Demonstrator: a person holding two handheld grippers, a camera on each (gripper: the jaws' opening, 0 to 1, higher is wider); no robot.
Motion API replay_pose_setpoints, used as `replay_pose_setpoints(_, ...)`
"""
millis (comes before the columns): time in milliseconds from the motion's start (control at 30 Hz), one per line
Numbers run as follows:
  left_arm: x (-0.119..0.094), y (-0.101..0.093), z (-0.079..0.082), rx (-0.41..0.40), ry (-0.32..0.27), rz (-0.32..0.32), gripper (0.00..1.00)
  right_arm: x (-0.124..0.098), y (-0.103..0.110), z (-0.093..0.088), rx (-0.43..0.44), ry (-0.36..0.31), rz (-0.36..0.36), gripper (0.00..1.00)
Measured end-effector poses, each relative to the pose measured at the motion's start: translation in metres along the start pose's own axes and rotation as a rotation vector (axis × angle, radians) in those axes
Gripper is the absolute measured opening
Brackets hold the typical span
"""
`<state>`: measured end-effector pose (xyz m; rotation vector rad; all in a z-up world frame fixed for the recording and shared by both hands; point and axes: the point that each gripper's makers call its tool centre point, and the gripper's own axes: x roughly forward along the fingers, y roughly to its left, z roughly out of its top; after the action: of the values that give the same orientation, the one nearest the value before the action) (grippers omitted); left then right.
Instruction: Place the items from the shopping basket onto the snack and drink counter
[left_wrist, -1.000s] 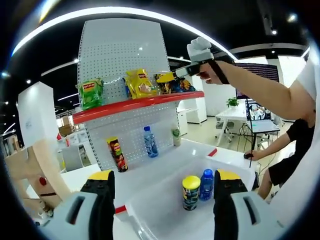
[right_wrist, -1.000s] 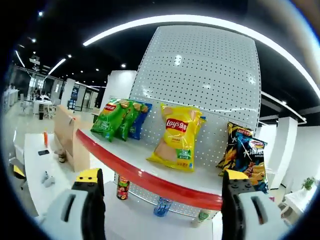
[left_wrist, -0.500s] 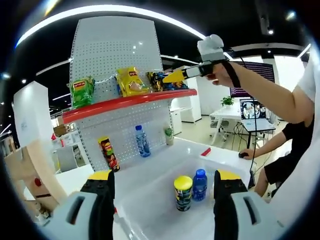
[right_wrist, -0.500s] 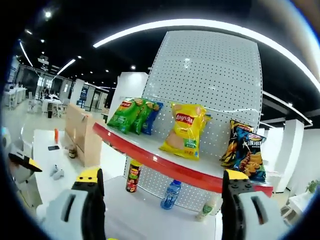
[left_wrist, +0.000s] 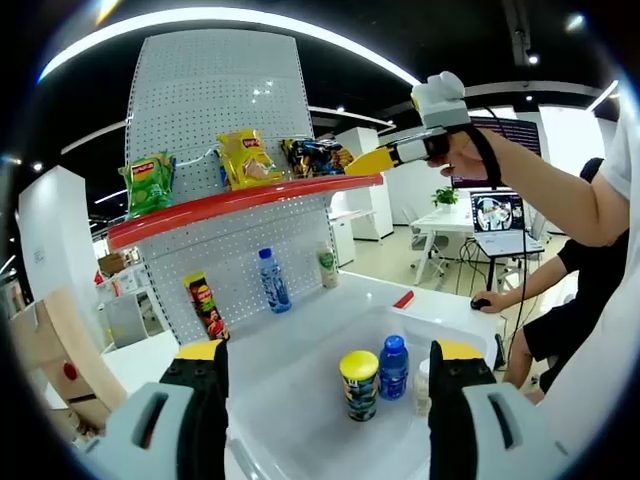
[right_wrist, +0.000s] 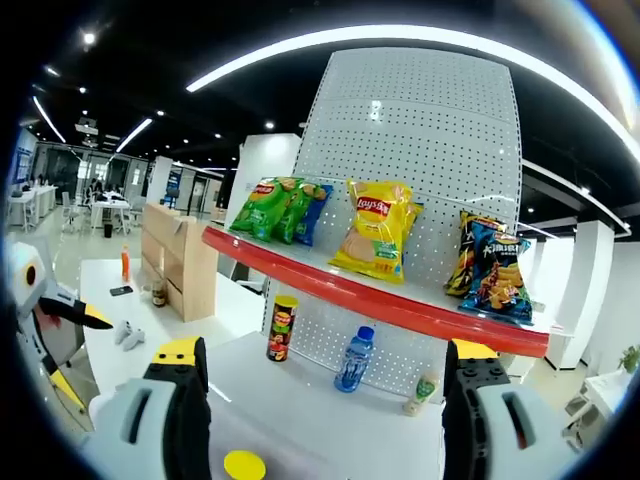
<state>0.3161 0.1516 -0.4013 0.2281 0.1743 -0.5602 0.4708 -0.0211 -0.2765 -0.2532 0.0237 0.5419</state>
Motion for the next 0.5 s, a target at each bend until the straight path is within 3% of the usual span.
replay_pose_setpoints(500, 0.016, 0.000, -0.009, 0.006, 0.026, -0.044, 0.83, -0.020, 0.023, -0.043, 0.023, 0.082, 0.025, 0.96)
